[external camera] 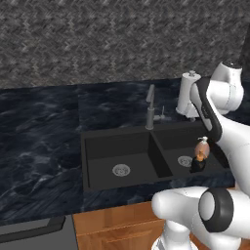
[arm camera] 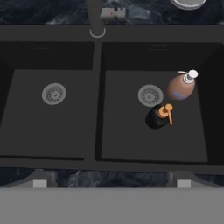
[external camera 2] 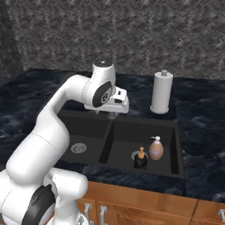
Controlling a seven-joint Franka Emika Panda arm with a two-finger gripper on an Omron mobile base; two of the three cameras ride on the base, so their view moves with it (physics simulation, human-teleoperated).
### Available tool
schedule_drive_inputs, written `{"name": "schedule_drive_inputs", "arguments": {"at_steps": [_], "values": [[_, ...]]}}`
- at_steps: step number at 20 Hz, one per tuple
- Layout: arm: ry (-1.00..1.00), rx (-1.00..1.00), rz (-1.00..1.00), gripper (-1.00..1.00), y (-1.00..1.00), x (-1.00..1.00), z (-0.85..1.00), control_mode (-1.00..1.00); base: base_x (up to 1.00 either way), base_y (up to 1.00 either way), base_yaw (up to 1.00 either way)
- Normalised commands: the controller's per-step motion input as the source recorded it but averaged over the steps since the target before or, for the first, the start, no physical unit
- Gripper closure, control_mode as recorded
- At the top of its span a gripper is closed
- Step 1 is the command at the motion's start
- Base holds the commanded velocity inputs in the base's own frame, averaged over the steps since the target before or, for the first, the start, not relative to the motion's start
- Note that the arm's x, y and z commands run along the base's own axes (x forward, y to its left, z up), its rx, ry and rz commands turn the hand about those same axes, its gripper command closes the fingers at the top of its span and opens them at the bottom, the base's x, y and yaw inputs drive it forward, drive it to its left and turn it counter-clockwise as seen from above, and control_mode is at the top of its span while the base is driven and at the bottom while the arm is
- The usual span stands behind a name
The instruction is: Pick up the soap dispenser and soap dispenser from the sink, and place them back in the cabinet, and close the cabinet doors.
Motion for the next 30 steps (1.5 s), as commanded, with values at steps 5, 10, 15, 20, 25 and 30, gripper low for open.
{"name": "schedule_drive_inputs", "arguments": {"at_steps": [5,10,15,20,25,30], "values": [[0.00,-0.04,0.00,-1.00,-0.20,0.04,-0.30,-1.00,0.00,0.00,0.00],[0.05,-0.06,0.00,-1.00,-0.15,0.01,-0.20,-1.00,0.00,0.00,0.00],[0.09,-0.05,0.00,-1.00,-0.12,0.00,-0.14,-1.00,0.00,0.00,0.00],[0.12,-0.04,0.00,-1.00,-0.12,0.00,-0.10,-1.00,0.00,0.00,0.00],[0.11,0.00,0.00,-1.00,-0.24,0.00,-0.11,-1.00,0.00,0.00,0.00],[0.10,0.00,0.00,-1.00,-0.24,0.00,-0.13,-1.00,0.00,0.00,0.00]]}}
